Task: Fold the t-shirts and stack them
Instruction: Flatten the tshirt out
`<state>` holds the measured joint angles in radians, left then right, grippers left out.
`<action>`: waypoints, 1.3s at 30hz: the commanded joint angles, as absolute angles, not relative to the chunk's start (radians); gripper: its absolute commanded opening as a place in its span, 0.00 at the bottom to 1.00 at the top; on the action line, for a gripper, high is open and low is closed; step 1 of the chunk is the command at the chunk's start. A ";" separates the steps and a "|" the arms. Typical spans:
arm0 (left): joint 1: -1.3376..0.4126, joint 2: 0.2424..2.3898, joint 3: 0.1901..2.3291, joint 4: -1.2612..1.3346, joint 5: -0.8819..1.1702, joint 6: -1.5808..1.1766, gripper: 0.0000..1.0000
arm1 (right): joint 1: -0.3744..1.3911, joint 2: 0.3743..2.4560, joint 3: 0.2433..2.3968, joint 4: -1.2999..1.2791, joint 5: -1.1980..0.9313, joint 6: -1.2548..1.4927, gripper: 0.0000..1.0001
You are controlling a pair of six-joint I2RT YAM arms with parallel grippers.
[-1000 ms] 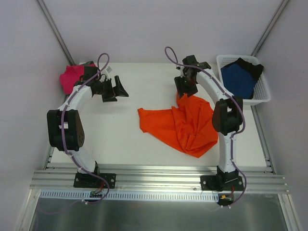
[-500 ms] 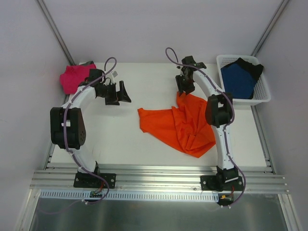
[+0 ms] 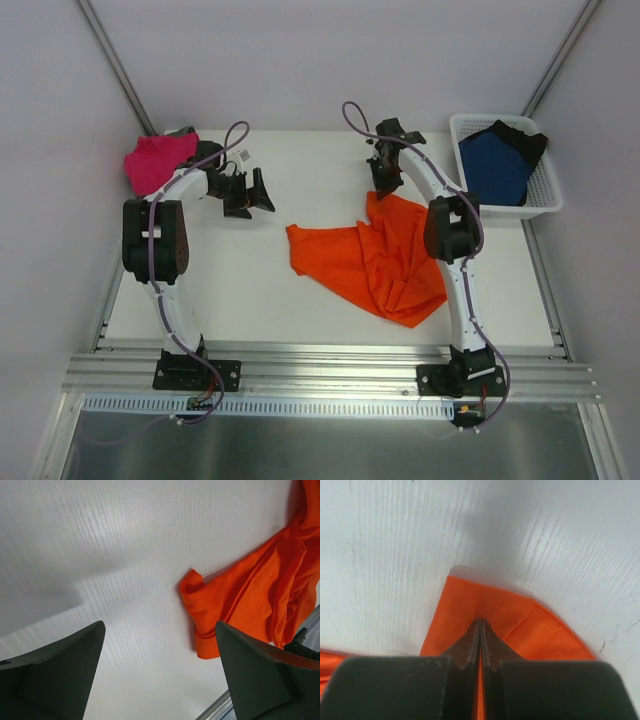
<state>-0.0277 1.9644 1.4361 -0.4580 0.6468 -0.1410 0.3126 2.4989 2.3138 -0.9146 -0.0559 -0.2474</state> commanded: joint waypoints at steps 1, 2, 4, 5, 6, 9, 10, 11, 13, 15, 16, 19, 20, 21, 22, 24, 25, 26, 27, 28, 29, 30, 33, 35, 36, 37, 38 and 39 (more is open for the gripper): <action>-0.044 2.020 1.505 -0.466 0.682 -0.138 0.93 | 0.311 2.421 2.370 -0.910 -0.035 -0.250 0.01; -0.046 2.051 1.526 -0.468 0.693 -0.150 0.92 | 0.310 2.410 2.373 -0.908 -0.031 -0.250 0.01; -0.054 2.080 1.546 -0.468 0.710 -0.164 0.91 | 0.310 2.366 2.378 -0.907 -0.031 -0.247 0.01; -0.057 2.103 1.564 -0.468 0.728 -0.170 0.91 | 0.310 2.347 2.375 -0.907 -0.034 -0.242 0.01; -0.060 2.112 1.572 -0.466 0.735 -0.178 0.90 | 0.310 2.330 2.362 -0.910 -0.034 -0.236 0.00; -0.081 2.143 1.589 -0.466 0.758 -0.193 0.87 | 0.313 2.278 2.341 -0.911 -0.038 -0.230 0.00; -0.086 2.149 1.591 -0.465 0.764 -0.198 0.86 | 0.311 2.267 2.329 -0.913 -0.038 -0.229 0.01; -0.100 2.160 1.589 -0.466 0.770 -0.205 0.85 | 0.311 2.254 2.324 -0.914 -0.038 -0.229 0.01; -0.110 2.172 1.588 -0.463 0.784 -0.212 0.80 | 0.311 2.243 2.310 -0.917 -0.037 -0.230 0.01; -0.124 2.194 1.594 -0.459 0.804 -0.219 0.72 | 0.311 2.234 2.304 -0.922 -0.038 -0.232 0.11; -0.129 2.201 1.600 -0.459 0.807 -0.224 0.68 | 0.313 2.230 2.298 -0.925 -0.034 -0.233 0.27; -0.143 2.212 1.600 -0.454 0.810 -0.242 0.65 | 0.313 2.238 2.280 -0.927 -0.034 -0.236 0.53; -0.144 2.214 1.598 -0.453 0.810 -0.250 0.64 | 0.313 2.243 2.276 -0.927 -0.034 -0.236 0.53; -0.147 2.215 1.595 -0.448 0.810 -0.255 0.62 | 0.314 2.247 2.276 -0.930 -0.035 -0.236 0.53; -0.147 2.220 1.594 -0.448 0.808 -0.255 0.59 | 0.314 2.261 2.276 -0.930 -0.035 -0.236 0.53; -0.149 2.226 1.592 -0.446 0.805 -0.256 0.58 | 0.318 2.273 2.279 -0.930 -0.037 -0.236 0.55; -0.149 2.227 1.594 -0.446 0.805 -0.259 0.58 | 0.316 2.287 2.279 -0.927 -0.037 -0.238 0.55; -0.150 2.233 1.595 -0.445 0.805 -0.258 0.54 | 0.321 2.296 2.283 -0.927 -0.037 -0.239 0.55; -0.152 2.233 1.595 -0.445 0.805 -0.258 0.54 | 0.321 2.304 2.290 -0.927 -0.037 -0.239 0.55; -0.155 2.237 1.597 -0.445 0.807 -0.258 0.52 | 0.319 2.322 2.293 -0.925 -0.038 -0.239 0.55; -0.158 2.241 1.598 -0.443 0.805 -0.259 0.51 | 0.322 2.332 2.296 -0.925 -0.037 -0.239 0.55; -0.160 2.241 1.600 -0.443 0.805 -0.259 0.49 | 0.322 2.338 2.302 -0.927 -0.038 -0.238 0.55; -0.169 2.250 1.598 -0.442 0.802 -0.262 0.47 | 0.330 2.364 2.312 -0.923 -0.035 -0.236 0.55; -0.173 2.256 1.600 -0.439 0.804 -0.264 0.46 | 0.337 2.371 2.318 -0.923 -0.041 -0.232 0.55; -0.175 2.258 1.600 -0.439 0.804 -0.265 0.46 | 0.342 2.373 2.319 -0.923 -0.043 -0.232 0.55; -0.176 2.264 1.603 -0.439 0.805 -0.265 0.47 | 0.344 2.375 2.322 -0.923 -0.048 -0.229 0.55; -0.179 2.266 1.603 -0.437 0.804 -0.267 0.47 | 0.350 2.375 2.322 -0.923 -0.049 -0.229 0.55; -0.181 2.270 1.605 -0.437 0.807 -0.265 0.47 | 0.351 2.376 2.322 -0.923 -0.051 -0.227 0.55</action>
<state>-0.1669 2.2314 1.5864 -0.4339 0.8188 -0.2756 0.3317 2.3947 2.2772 -0.9161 -0.0414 -0.2394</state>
